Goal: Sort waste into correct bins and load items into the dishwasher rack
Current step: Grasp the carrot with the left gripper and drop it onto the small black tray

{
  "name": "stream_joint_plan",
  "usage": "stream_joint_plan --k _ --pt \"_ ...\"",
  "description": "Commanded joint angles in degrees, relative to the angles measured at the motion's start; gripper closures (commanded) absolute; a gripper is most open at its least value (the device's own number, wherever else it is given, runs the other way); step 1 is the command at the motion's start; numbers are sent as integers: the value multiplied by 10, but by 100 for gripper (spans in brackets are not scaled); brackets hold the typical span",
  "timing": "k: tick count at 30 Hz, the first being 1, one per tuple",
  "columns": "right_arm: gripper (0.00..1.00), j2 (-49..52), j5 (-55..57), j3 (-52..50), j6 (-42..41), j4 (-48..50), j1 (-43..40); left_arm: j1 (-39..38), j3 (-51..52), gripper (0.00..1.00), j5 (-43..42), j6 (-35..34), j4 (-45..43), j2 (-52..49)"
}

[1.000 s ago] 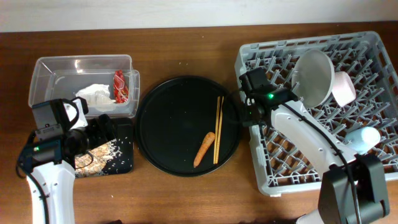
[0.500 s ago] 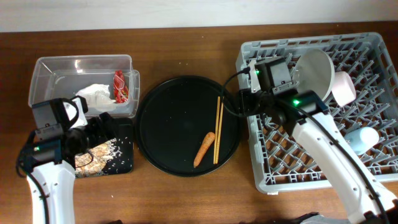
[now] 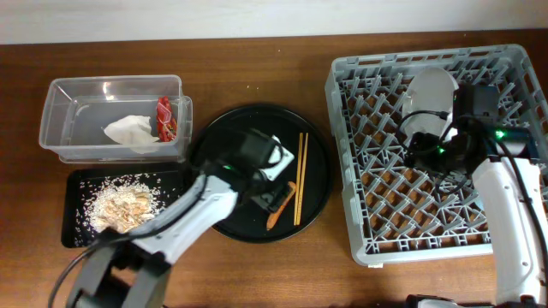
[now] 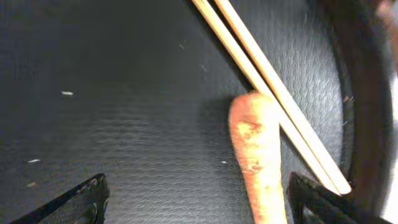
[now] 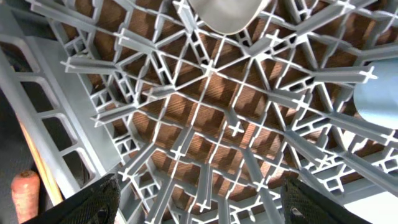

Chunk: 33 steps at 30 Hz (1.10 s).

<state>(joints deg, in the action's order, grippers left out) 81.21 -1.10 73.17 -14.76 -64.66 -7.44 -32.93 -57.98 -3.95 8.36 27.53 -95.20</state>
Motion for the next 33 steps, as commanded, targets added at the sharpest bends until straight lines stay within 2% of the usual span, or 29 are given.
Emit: stream_joint_plan --k 1,3,4,6,7,8,9,12,14,15,17,20,22,25,26,27,29,33 --pt "18 -7 3 0 12 0 -1 -34 -2 9 40 29 -3 -49" --pt "18 -7 3 0 12 -1 -1 -38 -2 11 40 29 -3 -74" --pt "18 -7 3 0 12 -1 -1 -38 -2 22 40 24 -3 -91" --pt "18 -7 3 0 12 -1 -1 -38 -2 30 38 14 0 -103" --pt "18 -7 3 0 12 0 -1 -38 -2 37 38 14 2 -105" --pt "18 -7 3 0 12 0 -1 -38 -2 53 38 14 2 -105" --pt "18 -7 3 -2 12 0 -1 -38 -2 61 38 14 2 -105" --pt "17 -7 3 -13 12 5 -1 -38 -2 76 38 14 17 -104" --pt "17 -7 3 -13 12 5 -1 -38 -2 94 38 14 25 -103" --pt "17 -7 3 -13 12 5 -1 -37 -10 99 38 14 42 -96" --pt "17 -7 3 -13 12 5 -1 -32 -30 99 43 14 83 -68" --pt "17 -7 3 -13 12 5 -1 20 -39 99 118 4 128 20" --pt "17 -7 3 -13 12 5 -1 101 -39 100 130 -35 159 72" --pt "17 -7 3 -13 12 6 -1 253 -39 100 129 -170 193 93" --pt "17 -7 3 -13 12 6 -1 327 -39 99 128 -227 206 93" --pt "17 -7 3 -13 12 6 -1 367 -39 100 128 -253 208 93" --pt "17 -7 3 -13 12 6 -1 439 -39 99 128 -297 208 93" --pt "17 -7 3 -13 12 6 -1 519 -32 100 129 -316 195 82"
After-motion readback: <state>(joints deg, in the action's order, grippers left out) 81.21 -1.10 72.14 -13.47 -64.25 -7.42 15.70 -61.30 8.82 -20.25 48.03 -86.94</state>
